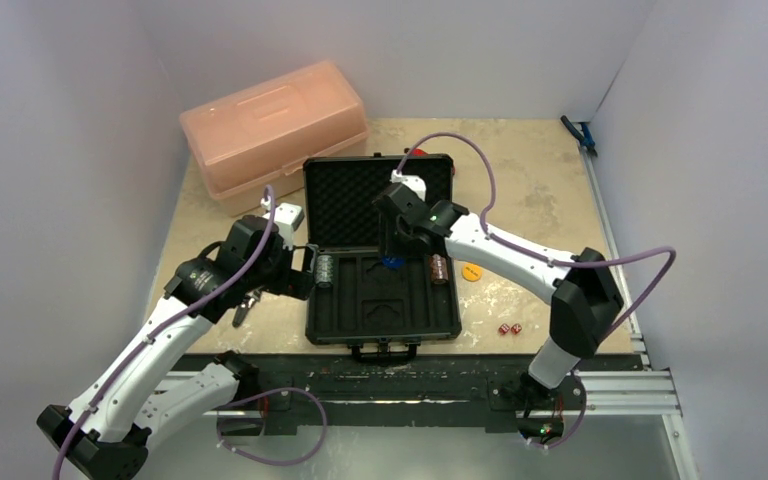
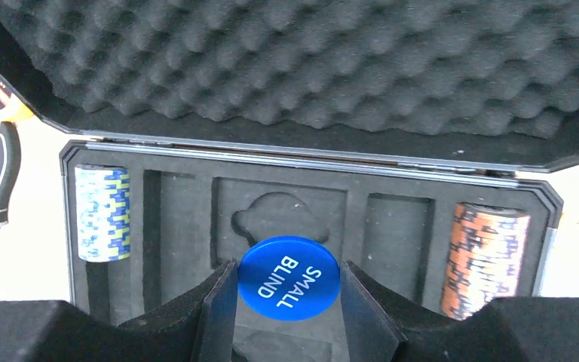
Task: Pack up texas hold em set
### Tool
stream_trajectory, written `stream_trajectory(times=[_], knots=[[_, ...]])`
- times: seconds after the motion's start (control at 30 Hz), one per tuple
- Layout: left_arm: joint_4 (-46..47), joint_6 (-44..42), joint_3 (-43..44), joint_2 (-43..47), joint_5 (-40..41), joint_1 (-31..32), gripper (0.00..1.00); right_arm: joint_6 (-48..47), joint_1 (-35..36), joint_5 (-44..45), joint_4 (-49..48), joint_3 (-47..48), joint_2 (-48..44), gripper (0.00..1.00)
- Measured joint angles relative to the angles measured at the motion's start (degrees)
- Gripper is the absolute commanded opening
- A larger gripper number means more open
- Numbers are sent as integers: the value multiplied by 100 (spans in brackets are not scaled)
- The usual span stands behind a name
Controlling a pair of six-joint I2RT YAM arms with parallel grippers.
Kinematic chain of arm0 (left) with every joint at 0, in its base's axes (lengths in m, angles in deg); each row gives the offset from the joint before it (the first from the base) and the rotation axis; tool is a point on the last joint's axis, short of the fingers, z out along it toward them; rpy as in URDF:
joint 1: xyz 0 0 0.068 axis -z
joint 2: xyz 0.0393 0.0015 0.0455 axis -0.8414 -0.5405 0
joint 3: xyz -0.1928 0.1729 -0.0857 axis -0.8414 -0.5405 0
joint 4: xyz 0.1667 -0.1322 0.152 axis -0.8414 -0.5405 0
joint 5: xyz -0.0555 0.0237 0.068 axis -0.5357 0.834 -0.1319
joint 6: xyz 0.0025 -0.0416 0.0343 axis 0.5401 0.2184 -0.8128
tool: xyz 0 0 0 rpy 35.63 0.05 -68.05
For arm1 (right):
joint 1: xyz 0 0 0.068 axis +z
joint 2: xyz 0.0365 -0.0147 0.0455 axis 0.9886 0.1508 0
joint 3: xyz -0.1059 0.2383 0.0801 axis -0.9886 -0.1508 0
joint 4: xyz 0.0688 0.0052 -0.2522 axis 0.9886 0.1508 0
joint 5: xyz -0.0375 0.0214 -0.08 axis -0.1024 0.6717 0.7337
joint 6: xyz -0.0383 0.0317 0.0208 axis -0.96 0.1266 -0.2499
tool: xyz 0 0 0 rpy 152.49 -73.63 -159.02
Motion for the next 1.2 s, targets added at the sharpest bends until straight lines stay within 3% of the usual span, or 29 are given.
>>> stream_trajectory(times=[0.7, 1.2], knots=[[0, 0, 0, 81, 0, 0, 94, 7, 509, 299, 42, 577, 1248, 0], [0, 0, 0, 92, 0, 0, 94, -131, 557, 470, 48, 601, 1438, 0]])
